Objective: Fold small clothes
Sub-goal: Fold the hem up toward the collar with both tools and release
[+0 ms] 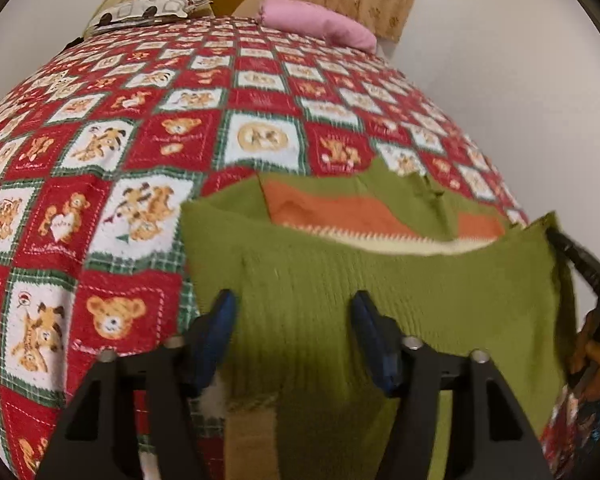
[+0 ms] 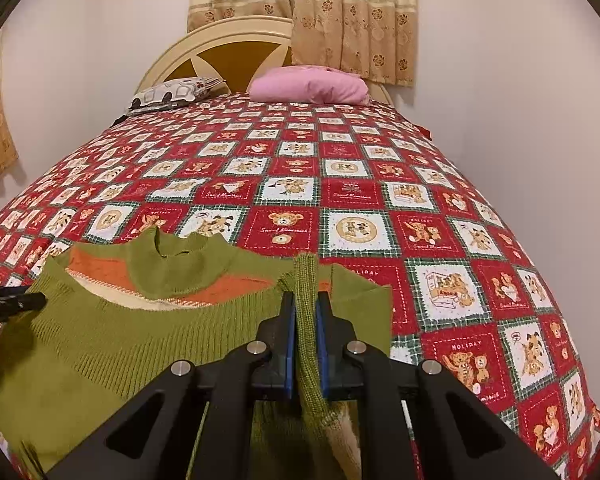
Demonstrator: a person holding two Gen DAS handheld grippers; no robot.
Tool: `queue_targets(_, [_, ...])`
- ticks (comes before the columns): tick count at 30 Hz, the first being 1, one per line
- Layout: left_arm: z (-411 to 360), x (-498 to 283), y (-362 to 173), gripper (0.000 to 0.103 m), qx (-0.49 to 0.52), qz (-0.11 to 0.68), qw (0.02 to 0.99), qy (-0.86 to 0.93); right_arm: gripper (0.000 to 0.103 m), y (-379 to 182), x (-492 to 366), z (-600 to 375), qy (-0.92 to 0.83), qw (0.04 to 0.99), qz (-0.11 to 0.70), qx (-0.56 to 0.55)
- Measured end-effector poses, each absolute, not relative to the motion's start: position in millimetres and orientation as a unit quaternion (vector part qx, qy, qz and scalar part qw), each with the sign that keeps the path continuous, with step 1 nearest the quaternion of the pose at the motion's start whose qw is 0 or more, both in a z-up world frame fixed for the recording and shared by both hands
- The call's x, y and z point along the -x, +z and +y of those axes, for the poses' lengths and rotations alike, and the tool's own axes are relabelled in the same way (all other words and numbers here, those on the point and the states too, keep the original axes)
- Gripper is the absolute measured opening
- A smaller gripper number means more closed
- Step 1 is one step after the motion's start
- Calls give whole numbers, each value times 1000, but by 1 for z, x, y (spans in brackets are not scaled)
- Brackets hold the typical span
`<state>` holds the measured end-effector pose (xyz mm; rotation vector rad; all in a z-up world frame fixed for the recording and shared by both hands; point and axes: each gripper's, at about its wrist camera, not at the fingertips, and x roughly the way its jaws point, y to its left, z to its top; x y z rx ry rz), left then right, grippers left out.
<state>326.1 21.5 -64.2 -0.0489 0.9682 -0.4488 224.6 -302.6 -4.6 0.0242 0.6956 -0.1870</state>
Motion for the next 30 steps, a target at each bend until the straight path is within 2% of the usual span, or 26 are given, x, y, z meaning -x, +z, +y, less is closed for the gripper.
queue_targets(1, [20, -324, -65, 39, 18, 459, 862, -214, 8, -5, -224, -303, -91, 936, 341, -12])
queue_targets(3, [19, -320, -62, 17, 7, 447, 870, -208, 8, -5, -222, -303, -92, 935, 343, -15])
queue_targets(4, [20, -319, -60, 11, 6, 443, 871, -211, 8, -6, -221, -303, -92, 934, 344, -15])
queue_targets(8, [23, -312, -49, 10, 11, 429, 877, -215, 8, -4, -217, -301, -92, 934, 345, -17])
queue_targets(13, [30, -326, -21, 10, 58, 418, 880, -220, 8, 24, -219, -301, -86, 944, 318, -15])
queue_targets(18, [23, -361, -8, 10, 72, 406, 889, -197, 8, 36, -260, -310, -98, 948, 304, 2])
queue_targets(22, [12, -389, -14, 10, 64, 398, 899, -171, 8, 13, -299, -317, -113, 943, 313, 8])
queue_targets(26, [-5, -411, -55, 10, 20, 421, 898, -122, 9, -46, -330, -328, -133, 921, 365, -3])
queue_targets(28, [-6, -416, -77, 17, 21, 444, 888, -117, 9, -62, -339, -336, -137, 902, 408, -21])
queue_targets(30, [-4, -416, -75, 22, 25, 437, 892, -113, 10, -58, -336, -343, -140, 905, 399, -39])
